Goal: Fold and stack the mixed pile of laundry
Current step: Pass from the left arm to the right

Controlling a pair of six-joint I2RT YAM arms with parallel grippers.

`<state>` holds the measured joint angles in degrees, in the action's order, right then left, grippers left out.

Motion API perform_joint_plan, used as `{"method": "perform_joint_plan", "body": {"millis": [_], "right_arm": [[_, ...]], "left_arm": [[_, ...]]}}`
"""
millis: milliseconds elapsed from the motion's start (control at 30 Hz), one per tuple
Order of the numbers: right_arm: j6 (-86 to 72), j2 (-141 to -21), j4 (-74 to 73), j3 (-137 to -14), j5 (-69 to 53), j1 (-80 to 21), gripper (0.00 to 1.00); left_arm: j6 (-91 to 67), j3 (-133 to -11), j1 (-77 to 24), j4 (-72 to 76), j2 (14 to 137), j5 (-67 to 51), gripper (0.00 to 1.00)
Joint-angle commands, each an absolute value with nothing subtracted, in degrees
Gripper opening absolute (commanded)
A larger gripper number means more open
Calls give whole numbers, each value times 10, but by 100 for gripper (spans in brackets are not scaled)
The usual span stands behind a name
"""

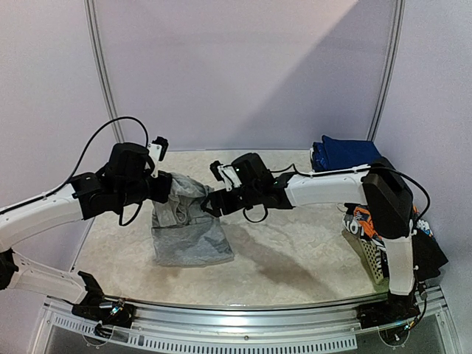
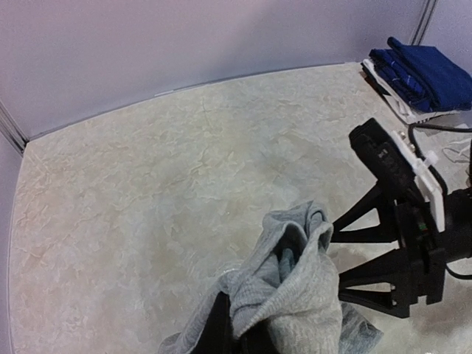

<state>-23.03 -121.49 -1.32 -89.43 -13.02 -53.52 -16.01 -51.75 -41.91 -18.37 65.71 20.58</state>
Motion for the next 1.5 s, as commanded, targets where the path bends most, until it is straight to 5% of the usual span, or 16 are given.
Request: {"method": "perform_joint_plan", "body": {"millis": [0,167,333,533,933,1267,1300,1467], "right_arm": [[-277,-1243,64,-896,-103,-534,73],[-309,-1284,94,-926,-117,-534,67],[-332,-1310,115,-935,-125,-534,48],[-329,-1303,102,-931,-108,-534,2],[-187,-1071,-254,-1050,-96,-552,0],[-132,-1022,-402,-1269,-165,-581,0],[-133,-1020,-401,-1276,-162,-582,0],[-125,-1034,-440,-1320,-46,-581,0]], "left_arm": [[-164,-527,-417,-187,643,196,0],[-163,-526,-417,-186,642,193,0],[-162,-526,-417,-185,640,191,0],[-159,-525,-417,-185,633,191,0],[-102,-569,-406,-189,632,287,0],[-31,-650,-385,-110,733,202,0],[-32,-668,-385,-121,748,194,6],[-63,-671,-385,-126,746,151,72]]}}
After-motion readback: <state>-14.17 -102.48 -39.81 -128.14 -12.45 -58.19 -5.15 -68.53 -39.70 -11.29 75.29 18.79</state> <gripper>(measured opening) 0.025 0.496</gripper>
